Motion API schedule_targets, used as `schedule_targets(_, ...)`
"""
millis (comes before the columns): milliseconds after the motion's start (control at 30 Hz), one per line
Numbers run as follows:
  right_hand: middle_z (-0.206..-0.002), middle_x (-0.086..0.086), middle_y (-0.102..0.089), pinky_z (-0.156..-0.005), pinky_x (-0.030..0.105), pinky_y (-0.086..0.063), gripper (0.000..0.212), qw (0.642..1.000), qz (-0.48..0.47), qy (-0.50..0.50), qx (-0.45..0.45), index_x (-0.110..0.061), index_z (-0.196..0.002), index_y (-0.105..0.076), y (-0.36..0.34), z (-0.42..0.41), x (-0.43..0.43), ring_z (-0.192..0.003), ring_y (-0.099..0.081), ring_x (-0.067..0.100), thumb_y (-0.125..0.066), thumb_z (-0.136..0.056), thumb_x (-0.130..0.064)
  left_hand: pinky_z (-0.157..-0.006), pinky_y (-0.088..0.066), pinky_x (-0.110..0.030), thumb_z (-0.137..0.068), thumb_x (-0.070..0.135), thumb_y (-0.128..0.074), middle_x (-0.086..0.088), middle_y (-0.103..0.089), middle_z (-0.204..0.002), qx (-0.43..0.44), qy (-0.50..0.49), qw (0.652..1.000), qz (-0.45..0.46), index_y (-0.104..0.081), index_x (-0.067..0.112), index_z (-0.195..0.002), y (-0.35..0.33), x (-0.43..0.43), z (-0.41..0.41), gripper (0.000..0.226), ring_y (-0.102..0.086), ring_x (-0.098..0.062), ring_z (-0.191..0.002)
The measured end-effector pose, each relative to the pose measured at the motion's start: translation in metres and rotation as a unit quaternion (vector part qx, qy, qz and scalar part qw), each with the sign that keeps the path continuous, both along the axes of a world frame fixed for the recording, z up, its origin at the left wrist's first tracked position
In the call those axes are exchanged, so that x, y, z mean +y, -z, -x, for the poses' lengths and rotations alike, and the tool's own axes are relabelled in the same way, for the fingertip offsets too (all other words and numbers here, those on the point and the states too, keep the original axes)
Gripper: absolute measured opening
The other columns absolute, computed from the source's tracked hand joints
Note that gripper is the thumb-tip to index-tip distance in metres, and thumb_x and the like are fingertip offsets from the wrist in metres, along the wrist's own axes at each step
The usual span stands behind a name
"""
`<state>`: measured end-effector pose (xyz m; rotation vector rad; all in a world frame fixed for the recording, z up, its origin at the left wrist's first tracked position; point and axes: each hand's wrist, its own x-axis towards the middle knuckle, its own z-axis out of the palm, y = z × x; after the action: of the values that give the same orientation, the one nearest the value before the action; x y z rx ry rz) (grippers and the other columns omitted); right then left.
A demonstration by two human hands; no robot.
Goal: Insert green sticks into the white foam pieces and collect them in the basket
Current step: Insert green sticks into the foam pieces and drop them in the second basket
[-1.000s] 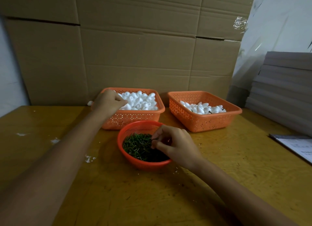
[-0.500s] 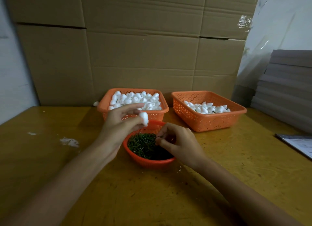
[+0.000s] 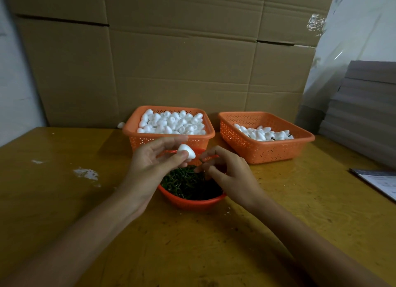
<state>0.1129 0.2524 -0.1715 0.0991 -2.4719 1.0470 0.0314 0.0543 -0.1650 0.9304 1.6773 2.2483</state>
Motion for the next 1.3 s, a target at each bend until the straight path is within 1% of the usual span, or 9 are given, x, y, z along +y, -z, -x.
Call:
schedule_targets(133,-0.103,-0.012,-0.079,-0.086,0.052,-0.058,0.014,1.0,0.006,-0.001,-0.001,-0.019,-0.114,-0.062,-0.0002,-0.0003,-0.0033,-0.095,-0.075,0.012,-0.058,-0.104,-0.011,-0.085,-0.062,-0.027,-0.079,0.019,-0.084,-0.011,-0.079,-0.112,-0.017,-0.006,1.0,-0.023,-0.081,0.019,-0.104,0.0019,0.0,-0.001,0.025,-0.077,-0.031,-0.104)
schedule_targets(233,-0.105,-0.012,-0.078,-0.083,0.056,-0.057,0.009,1.0,0.003,-0.001,-0.004,-0.019,-0.112,-0.058,0.0011,-0.0006,-0.0044,-0.092,-0.073,0.013,-0.055,-0.106,-0.013,-0.081,-0.062,-0.027,-0.077,0.015,-0.086,-0.014,-0.078,-0.113,-0.045,-0.01,0.998,-0.048,-0.074,0.011,-0.097,0.0029,0.0001,-0.0007,0.023,-0.077,-0.035,-0.103)
schedule_targets(333,-0.104,-0.01,-0.078,-0.081,0.057,-0.056,0.007,1.0,0.007,-0.004,-0.008,-0.019,-0.111,-0.052,0.0018,-0.0012,-0.0041,-0.088,-0.073,0.014,-0.053,-0.107,-0.014,-0.079,-0.062,-0.027,-0.072,0.017,-0.089,-0.017,-0.077,-0.114,-0.069,-0.004,0.995,-0.074,-0.069,0.016,-0.087,0.0024,-0.0008,0.0004,0.025,-0.077,-0.037,-0.102)
schedule_targets(467,-0.103,-0.01,-0.078,-0.081,0.056,-0.055,0.011,1.0,0.004,-0.002,-0.007,-0.018,-0.115,-0.048,0.0007,-0.0024,-0.006,-0.087,-0.072,0.016,-0.053,-0.107,-0.012,-0.08,-0.061,-0.025,-0.073,0.02,-0.087,-0.012,-0.077,-0.115,-0.078,-0.006,0.993,-0.084,-0.079,0.018,-0.104,-0.0003,-0.0002,0.0025,0.033,-0.076,-0.027,-0.102)
schedule_targets(567,-0.103,-0.013,-0.078,-0.081,0.054,-0.056,0.019,1.0,-0.014,0.003,-0.006,-0.02,-0.124,-0.05,-0.0001,-0.0027,-0.0071,-0.086,-0.072,0.015,-0.054,-0.107,-0.013,-0.08,-0.06,-0.023,-0.078,0.016,-0.081,-0.014,-0.077,-0.117,-0.084,0.0,0.993,-0.088,-0.079,0.015,-0.119,-0.0018,-0.0008,0.004,0.04,-0.076,-0.022,-0.099)
schedule_targets(800,-0.104,-0.013,-0.078,-0.078,0.059,-0.057,0.017,1.0,-0.016,-0.008,-0.001,-0.025,-0.119,-0.053,0.0007,-0.0022,-0.0044,-0.089,-0.074,0.022,-0.053,-0.107,-0.013,-0.084,-0.062,-0.028,-0.079,0.007,-0.075,-0.021,-0.076,-0.116,-0.107,0.014,0.99,-0.096,-0.078,0.006,-0.109,-0.0033,-0.0018,0.0024,0.03,-0.075,-0.035,-0.109)
schedule_targets(967,-0.108,-0.012,-0.078,-0.079,0.058,-0.058,0.011,1.0,0.0,-0.025,0.005,-0.023,-0.115,-0.049,0.0047,0.0006,-0.0013,-0.096,-0.074,0.017,-0.053,-0.108,-0.015,-0.085,-0.062,-0.03,-0.078,0.003,-0.073,-0.021,-0.075,-0.12,-0.102,0.036,0.989,-0.101,-0.079,0.011,-0.1,-0.0035,-0.0039,0.002,0.023,-0.074,-0.036,-0.113)
schedule_targets(1100,-0.108,-0.013,-0.078,-0.081,0.058,-0.057,0.008,0.999,0.007,-0.031,0.008,-0.023,-0.114,-0.049,0.0073,0.0023,0.0008,-0.092,-0.074,0.015,-0.054,-0.109,-0.019,-0.086,-0.061,-0.03,-0.078,-0.001,-0.072,-0.023,-0.075,-0.119,-0.095,0.044,0.99,-0.096,-0.079,0.012,-0.095,-0.003,-0.0039,0.0032,0.023,-0.073,-0.036,-0.114)
schedule_targets(1300,-0.107,-0.012,-0.076,-0.086,0.053,-0.057,0.009,0.998,0.027,-0.047,0.012,-0.021,-0.107,-0.057,0.0055,0.0024,0.0013,-0.096,-0.073,0.013,-0.061,-0.105,-0.013,-0.087,-0.06,-0.026,-0.071,-0.001,-0.078,-0.016,-0.076,-0.12,-0.052,0.041,0.996,-0.061,-0.081,0.018,-0.089,-0.0008,-0.0055,0.0023,0.027,-0.074,-0.03,-0.113)
